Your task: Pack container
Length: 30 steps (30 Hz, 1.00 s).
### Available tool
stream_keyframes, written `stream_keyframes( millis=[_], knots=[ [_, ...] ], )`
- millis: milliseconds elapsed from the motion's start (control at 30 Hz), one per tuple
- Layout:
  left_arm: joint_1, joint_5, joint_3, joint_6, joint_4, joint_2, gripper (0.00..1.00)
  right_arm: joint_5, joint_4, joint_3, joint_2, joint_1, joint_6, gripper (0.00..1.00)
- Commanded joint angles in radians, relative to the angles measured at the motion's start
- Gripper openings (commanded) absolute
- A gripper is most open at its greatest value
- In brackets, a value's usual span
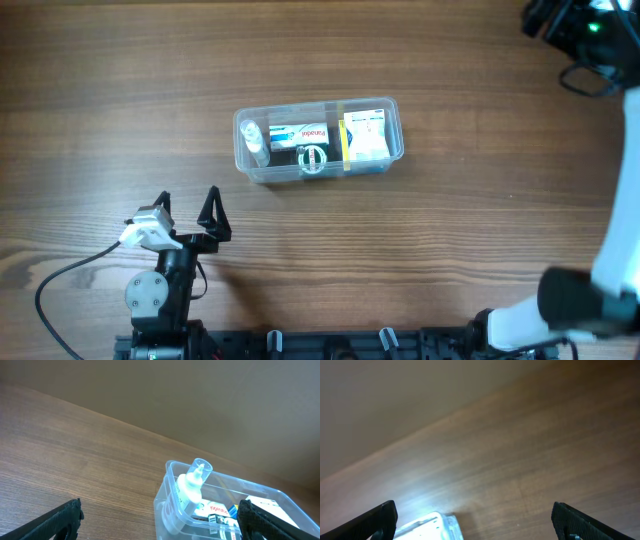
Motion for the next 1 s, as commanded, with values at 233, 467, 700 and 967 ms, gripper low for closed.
stream_keyframes(
  millis=[233,467,700,967],
  knots=[
    [0.007,-0.013,-0.006,0.008,-0.006,-0.011,1.00,0.066,-0.007,0.003,-0.257,0.007,-0.008,1.00],
    [0.007,-0.013,-0.006,0.008,-0.006,-0.011,1.00,0.066,-0.020,0.003,-0.406,0.007,-0.007,1.00],
    [0.007,-0.013,-0.006,0.008,-0.006,-0.011,1.00,0.065,-0.016,-0.008,-0.536,0.007,-0.006,1.00],
    [0.007,-0.013,-0.006,0.008,-0.006,-0.011,1.00,0.015,0.274,-0.400,-0.764,0.037,0.001,1.00]
  ],
)
